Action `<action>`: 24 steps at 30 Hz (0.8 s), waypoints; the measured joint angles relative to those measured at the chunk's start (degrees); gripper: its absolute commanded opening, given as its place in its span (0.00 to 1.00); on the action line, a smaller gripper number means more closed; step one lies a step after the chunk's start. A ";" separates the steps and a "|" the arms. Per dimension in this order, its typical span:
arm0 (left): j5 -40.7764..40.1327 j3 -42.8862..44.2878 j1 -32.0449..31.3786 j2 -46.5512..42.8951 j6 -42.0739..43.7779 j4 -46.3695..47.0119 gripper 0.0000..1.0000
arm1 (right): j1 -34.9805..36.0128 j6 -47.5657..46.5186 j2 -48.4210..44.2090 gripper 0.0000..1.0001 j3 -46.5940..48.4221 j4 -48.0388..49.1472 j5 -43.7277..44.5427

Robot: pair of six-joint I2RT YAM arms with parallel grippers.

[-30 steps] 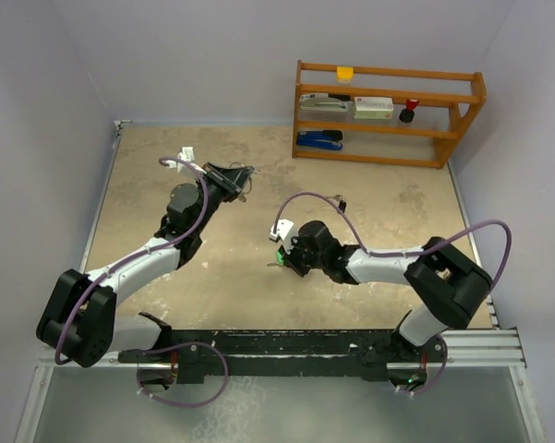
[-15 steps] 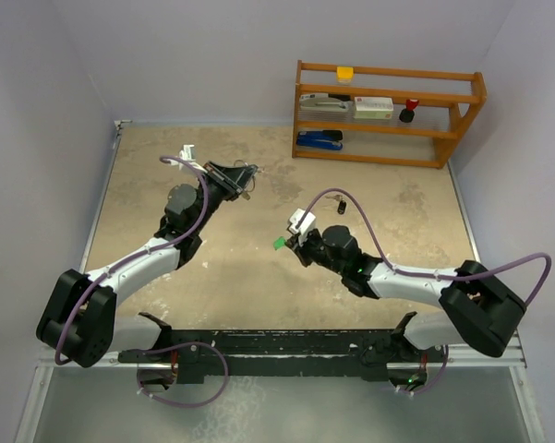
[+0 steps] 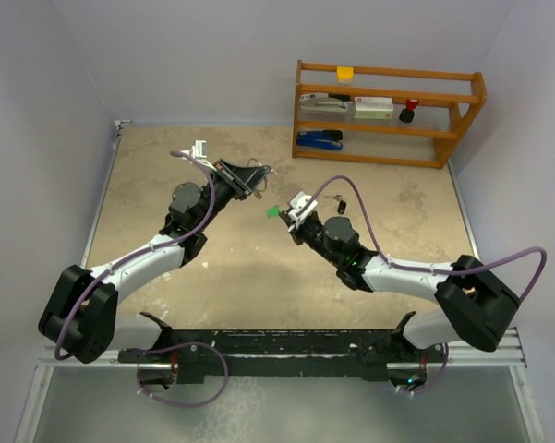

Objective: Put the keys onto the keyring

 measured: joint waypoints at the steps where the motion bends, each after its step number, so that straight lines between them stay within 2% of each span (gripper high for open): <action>1: 0.17 0.66 -0.55 0.02 0.20 -0.50 0.00 | 0.00 -0.46 0.96 0.00 1.33 0.39 0.85; 11: 0.28 2.12 -2.99 0.02 2.60 -2.89 0.00 | 0.00 -4.28 6.14 0.00 8.31 5.95 5.60; 16: -0.07 2.12 -2.99 0.02 3.23 -4.24 0.00 | 0.00 -5.90 6.27 0.00 8.48 9.44 6.58; 24: -0.72 2.12 -3.19 0.02 3.43 -4.63 0.00 | 0.00 -8.90 8.39 0.00 6.25 20.70 6.91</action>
